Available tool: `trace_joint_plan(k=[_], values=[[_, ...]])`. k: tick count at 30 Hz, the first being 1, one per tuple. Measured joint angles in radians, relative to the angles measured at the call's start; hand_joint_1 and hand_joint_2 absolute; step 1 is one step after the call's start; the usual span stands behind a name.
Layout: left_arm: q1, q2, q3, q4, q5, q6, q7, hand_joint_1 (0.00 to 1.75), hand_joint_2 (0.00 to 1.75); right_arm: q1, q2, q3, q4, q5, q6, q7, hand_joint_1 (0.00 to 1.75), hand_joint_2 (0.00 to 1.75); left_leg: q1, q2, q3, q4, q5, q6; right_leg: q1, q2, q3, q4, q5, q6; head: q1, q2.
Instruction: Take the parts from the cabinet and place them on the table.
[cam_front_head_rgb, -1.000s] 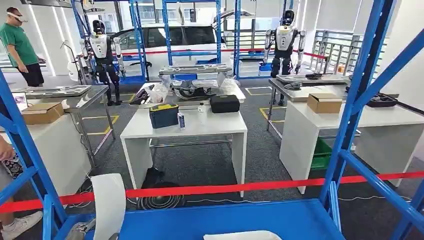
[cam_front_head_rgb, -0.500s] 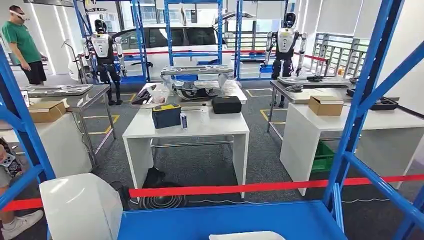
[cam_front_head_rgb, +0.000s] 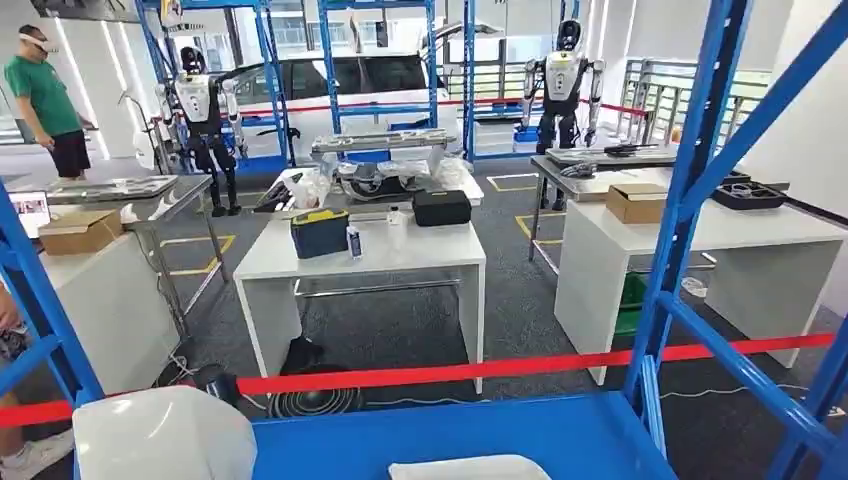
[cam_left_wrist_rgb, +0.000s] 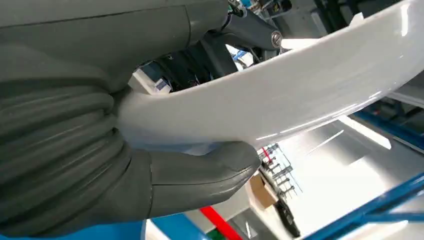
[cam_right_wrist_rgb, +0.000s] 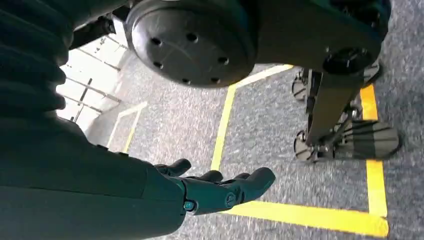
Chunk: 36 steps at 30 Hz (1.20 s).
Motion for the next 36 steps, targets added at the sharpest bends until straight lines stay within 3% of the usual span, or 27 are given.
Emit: trace_joint_plan(k=[1, 3, 5, 7, 9, 10, 11, 12, 14, 15, 16, 17, 18, 19, 20, 21, 23, 24, 25, 26, 29, 30, 31, 32, 34, 35, 36], values=[[0.002, 0.002, 0.0, -0.001, 0.0, 0.0, -0.001, 1.75, 1.75, 0.0, -0.001, 0.0, 0.0, 0.0, 0.0, 0.0, 0.0, 1.75, 0.0, -0.001, -0.017, 0.043, -0.038, 0.0, 0.002, 0.0, -0.004, -0.002, 0.004, -0.007, 0.0, 0.0], [0.003, 0.006, 0.0, -0.001, 0.003, 0.0, -0.002, 1.75, 1.75, 0.0, -0.002, 0.0, 0.0, 0.0, 0.0, 0.0, 0.0, 1.75, -0.002, -0.001, -0.074, 0.194, -0.124, 0.0, 0.01, -0.003, -0.018, -0.002, 0.015, -0.017, 0.0, 0.0], [0.015, 0.011, 0.0, -0.001, 0.025, -0.005, -0.01, 1.75, 1.75, 0.0, -0.002, 0.0, 0.0, 0.0, 0.0, -0.005, 0.0, 1.75, -0.003, -0.001, -0.094, 0.269, -0.145, 0.006, 0.02, -0.004, -0.035, -0.002, 0.029, -0.021, 0.0, 0.0], [0.021, 0.016, 0.0, -0.001, 0.042, -0.014, -0.015, 1.75, 1.75, 0.0, -0.002, 0.0, 0.0, 0.002, 0.0, -0.011, 0.0, 1.75, -0.01, -0.001, -0.04, 0.191, -0.09, 0.019, 0.027, -0.004, -0.054, -0.002, 0.044, -0.023, 0.0, 0.0], [0.023, 0.022, 0.0, -0.002, 0.043, -0.013, -0.023, 1.75, 1.75, -0.001, -0.002, 0.0, 0.0, 0.002, 0.0, -0.022, 0.0, 1.75, -0.02, -0.001, 0.067, 0.017, -0.027, 0.037, 0.029, -0.003, -0.07, -0.001, 0.062, -0.02, 0.0, 0.0], [0.027, 0.026, 0.0, -0.005, 0.04, -0.013, -0.027, 1.75, 1.75, -0.001, -0.002, 0.0, 0.0, 0.001, 0.0, -0.029, 0.0, 1.75, -0.024, 0.001, 0.096, -0.043, -0.053, 0.04, 0.03, -0.003, -0.074, -0.002, 0.069, -0.016, 0.0, 0.0], [0.04, 0.027, 0.0, -0.01, 0.036, -0.013, -0.031, 1.75, 1.75, 0.0, -0.002, -0.001, 0.0, -0.001, 0.0, -0.037, 0.0, 1.75, -0.031, 0.002, 0.097, -0.036, -0.026, 0.035, 0.027, -0.002, -0.07, -0.01, 0.078, -0.008, 0.0, 0.0], [0.048, 0.028, 0.001, -0.016, 0.035, -0.013, -0.033, 1.75, 1.75, 0.0, -0.003, -0.002, 0.0, -0.002, 0.0, -0.039, 0.0, 1.75, -0.033, -0.001, 0.086, -0.044, -0.026, 0.039, 0.025, -0.003, -0.069, -0.009, 0.083, -0.001, 0.0, 0.0], [0.066, 0.028, 0.0, -0.028, 0.034, -0.014, -0.032, 1.75, 1.75, 0.0, -0.005, -0.004, 0.0, -0.002, 0.0, -0.039, 0.0, 1.75, -0.039, 0.0, 0.078, -0.048, -0.01, 0.055, 0.02, -0.003, -0.069, -0.02, 0.102, 0.014, 0.0, 0.0], [0.071, 0.027, 0.0, -0.034, 0.032, -0.018, -0.029, 1.75, 1.75, 0.001, -0.009, -0.006, 0.0, -0.002, 0.0, -0.04, 0.0, 1.75, -0.03, 0.002, 0.071, -0.058, 0.008, 0.063, 0.018, -0.003, -0.075, -0.015, 0.099, 0.018, 0.0, 0.0], [0.074, 0.026, 0.0, -0.038, 0.032, -0.022, -0.025, 1.75, 1.75, 0.002, -0.01, -0.007, 0.0, -0.002, 0.0, -0.042, 0.0, 1.75, -0.031, 0.003, 0.06, -0.06, 0.021, 0.066, 0.018, -0.002, -0.084, 0.004, 0.055, 0.022, 0.0, 0.0], [0.083, 0.024, 0.0, -0.043, 0.035, -0.028, -0.026, 1.75, 1.75, 0.003, -0.01, -0.008, 0.0, -0.003, 0.002, -0.047, 0.0, 1.75, -0.031, 0.003, 0.046, -0.06, 0.031, 0.074, 0.019, -0.001, -0.098, 0.052, -0.014, 0.023, 0.001, 0.0], [0.096, 0.023, 0.0, -0.046, 0.038, -0.032, -0.026, 1.75, 1.75, 0.003, -0.012, -0.009, 0.0, -0.003, 0.002, -0.051, 0.0, 1.75, -0.031, 0.005, 0.033, -0.06, 0.043, 0.075, 0.018, -0.001, -0.112, 0.129, -0.083, 0.027, 0.001, 0.0], [0.105, 0.022, 0.0, -0.046, 0.041, -0.037, -0.026, 1.75, 1.75, 0.002, -0.016, -0.009, 0.0, -0.002, 0.002, -0.051, 0.0, 1.75, -0.031, 0.007, 0.019, -0.058, 0.052, 0.076, 0.018, -0.001, -0.122, 0.194, -0.121, 0.031, 0.0, 0.0], [0.11, 0.022, 0.0, -0.045, 0.042, -0.04, -0.024, 1.75, 1.75, 0.002, -0.017, -0.01, 0.0, -0.001, 0.002, -0.051, 0.0, 1.75, -0.031, 0.008, 0.011, -0.054, 0.061, 0.075, 0.018, -0.001, -0.124, 0.243, -0.128, 0.033, 0.0, 0.0], [0.111, 0.02, 0.0, -0.043, 0.039, -0.04, -0.022, 1.75, 1.75, 0.002, -0.019, -0.01, 0.0, -0.001, 0.001, -0.051, 0.0, 1.75, -0.031, 0.009, -0.008, -0.05, 0.071, 0.075, 0.017, -0.002, -0.114, 0.262, -0.104, 0.035, 0.001, 0.0], [0.114, 0.014, -0.001, -0.038, 0.031, -0.047, -0.018, 1.75, 1.75, 0.002, -0.024, -0.01, 0.0, -0.004, 0.0, -0.051, 0.0, 1.75, -0.029, 0.009, -0.045, -0.037, 0.089, 0.07, 0.015, -0.002, -0.042, 0.196, -0.032, 0.037, 0.001, 0.0], [0.114, 0.01, -0.002, -0.034, 0.027, -0.054, -0.015, 1.75, 1.75, 0.001, -0.025, -0.012, 0.0, -0.009, 0.0, -0.051, 0.0, 1.75, -0.027, 0.008, -0.061, -0.028, 0.096, 0.065, 0.015, -0.003, 0.02, 0.116, -0.018, 0.036, 0.001, 0.0], [0.112, 0.006, -0.005, -0.032, 0.026, -0.062, -0.01, 1.75, 1.75, -0.001, -0.025, -0.015, 0.0, -0.011, 0.0, -0.051, 0.0, 1.75, -0.027, 0.01, -0.072, -0.017, 0.1, 0.059, 0.015, -0.003, 0.079, 0.026, -0.054, 0.033, 0.001, 0.0], [0.106, 0.0, -0.01, -0.028, 0.026, -0.068, -0.003, 1.75, 1.75, -0.002, -0.025, -0.017, 0.0, -0.012, 0.0, -0.049, 0.0, 1.75, -0.03, 0.01, -0.081, -0.009, 0.103, 0.054, 0.023, -0.001, 0.114, -0.035, -0.079, 0.023, 0.001, 0.0], [0.074, -0.012, -0.026, -0.001, 0.026, -0.08, 0.011, 1.75, 1.75, -0.001, -0.025, -0.021, 0.0, -0.018, 0.0, -0.047, 0.0, 1.75, -0.025, 0.01, -0.082, -0.012, 0.126, 0.033, 0.028, -0.001, 0.102, -0.03, -0.067, 0.002, 0.0, 0.0], [0.07, -0.012, -0.026, 0.005, 0.026, -0.082, 0.012, 1.75, 1.75, 0.001, -0.023, -0.024, 0.0, -0.019, 0.0, -0.047, 0.0, 1.75, -0.025, 0.009, -0.085, -0.009, 0.128, 0.027, 0.021, -0.004, 0.092, -0.04, -0.052, -0.01, -0.001, 0.0], [0.069, -0.012, -0.027, 0.011, 0.026, -0.082, 0.013, 1.75, 1.75, -0.001, -0.022, -0.027, 0.0, -0.02, 0.0, -0.048, 0.0, 1.75, -0.022, 0.003, -0.099, 0.009, 0.092, 0.022, 0.022, -0.007, 0.084, -0.04, -0.042, -0.016, 0.0, 0.0], [0.065, -0.012, -0.027, 0.015, 0.026, -0.082, 0.013, 1.75, 1.75, -0.001, -0.023, -0.03, 0.0, -0.02, 0.0, -0.048, 0.0, 1.75, -0.021, 0.0, -0.112, 0.051, 0.036, 0.018, 0.021, -0.006, 0.072, -0.041, -0.033, -0.022, -0.002, 0.0], [0.061, -0.012, -0.027, 0.025, 0.026, -0.083, 0.013, 1.75, 1.75, 0.0, -0.023, -0.034, 0.0, -0.021, 0.0, -0.048, 0.0, 1.75, -0.016, 0.0, -0.141, 0.182, -0.064, 0.011, 0.022, -0.007, 0.047, -0.04, -0.013, -0.025, -0.002, 0.0], [0.061, -0.012, -0.027, 0.028, 0.026, -0.083, 0.013, 1.75, 1.75, 0.001, -0.023, -0.034, 0.0, -0.021, 0.0, -0.048, 0.0, 1.75, -0.015, 0.0, -0.149, 0.239, -0.083, 0.008, 0.023, -0.007, 0.033, -0.04, -0.002, -0.023, -0.002, 0.0], [0.061, -0.012, -0.028, 0.033, 0.026, -0.083, 0.013, 1.75, 1.75, 0.001, -0.023, -0.035, 0.0, -0.021, 0.0, -0.048, 0.0, 1.75, -0.015, 0.0, -0.145, 0.27, -0.069, 0.007, 0.023, -0.007, 0.017, -0.038, 0.01, -0.021, -0.002, 0.0]])
